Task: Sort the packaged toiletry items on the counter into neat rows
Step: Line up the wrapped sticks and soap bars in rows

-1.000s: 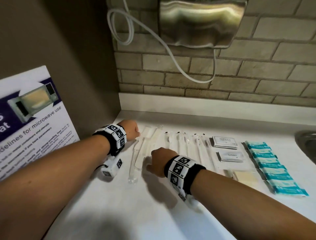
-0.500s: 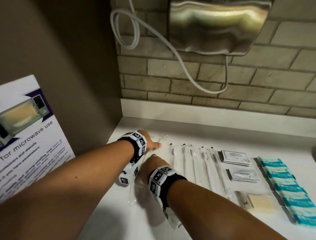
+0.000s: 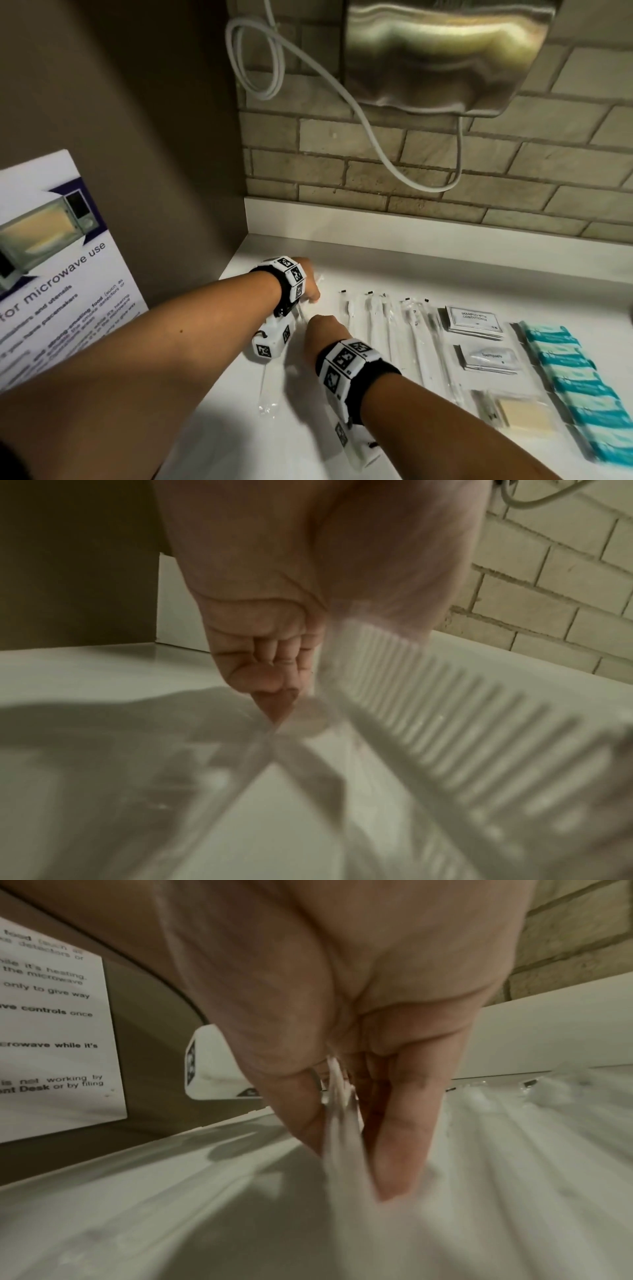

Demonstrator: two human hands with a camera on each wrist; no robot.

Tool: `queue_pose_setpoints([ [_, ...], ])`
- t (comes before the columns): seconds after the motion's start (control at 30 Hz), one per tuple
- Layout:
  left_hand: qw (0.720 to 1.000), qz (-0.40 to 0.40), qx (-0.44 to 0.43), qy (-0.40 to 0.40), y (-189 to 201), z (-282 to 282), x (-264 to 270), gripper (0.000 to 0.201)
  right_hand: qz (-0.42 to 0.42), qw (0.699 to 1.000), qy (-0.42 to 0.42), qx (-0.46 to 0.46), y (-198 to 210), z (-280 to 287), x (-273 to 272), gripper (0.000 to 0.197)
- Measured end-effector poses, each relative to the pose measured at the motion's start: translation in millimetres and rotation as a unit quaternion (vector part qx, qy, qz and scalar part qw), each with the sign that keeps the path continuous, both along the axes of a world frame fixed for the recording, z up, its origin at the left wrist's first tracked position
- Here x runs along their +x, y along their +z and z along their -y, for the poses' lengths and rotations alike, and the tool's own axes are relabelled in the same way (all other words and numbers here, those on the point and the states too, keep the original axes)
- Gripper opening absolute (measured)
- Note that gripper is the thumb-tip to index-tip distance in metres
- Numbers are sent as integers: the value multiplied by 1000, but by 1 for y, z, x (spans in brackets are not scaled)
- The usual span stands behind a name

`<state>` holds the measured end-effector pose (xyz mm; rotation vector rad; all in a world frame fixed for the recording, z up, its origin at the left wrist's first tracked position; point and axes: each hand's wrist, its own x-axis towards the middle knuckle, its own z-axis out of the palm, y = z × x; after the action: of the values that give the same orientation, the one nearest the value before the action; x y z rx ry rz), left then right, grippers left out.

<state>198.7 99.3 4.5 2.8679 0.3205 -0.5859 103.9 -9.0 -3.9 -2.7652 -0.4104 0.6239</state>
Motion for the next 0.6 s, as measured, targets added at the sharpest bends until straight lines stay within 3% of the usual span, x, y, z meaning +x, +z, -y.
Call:
queue_pose_setpoints([
  [0.07, 1000, 16, -12, 8, 2, -4, -7, 22, 1, 1000, 2, -3, 2, 6, 0, 29],
  [0.27, 992, 93, -49, 71, 13, -26, -23, 34, -5, 1000, -20, 17, 10, 28, 6, 25],
  [0.47, 986, 123, -89, 72, 21, -35, -43, 26, -6, 984, -105, 146, 14, 44, 23, 19],
  [0.6, 986, 118, -91, 77, 13, -39, -59, 36, -16, 972, -128, 198, 11, 43, 22, 23],
])
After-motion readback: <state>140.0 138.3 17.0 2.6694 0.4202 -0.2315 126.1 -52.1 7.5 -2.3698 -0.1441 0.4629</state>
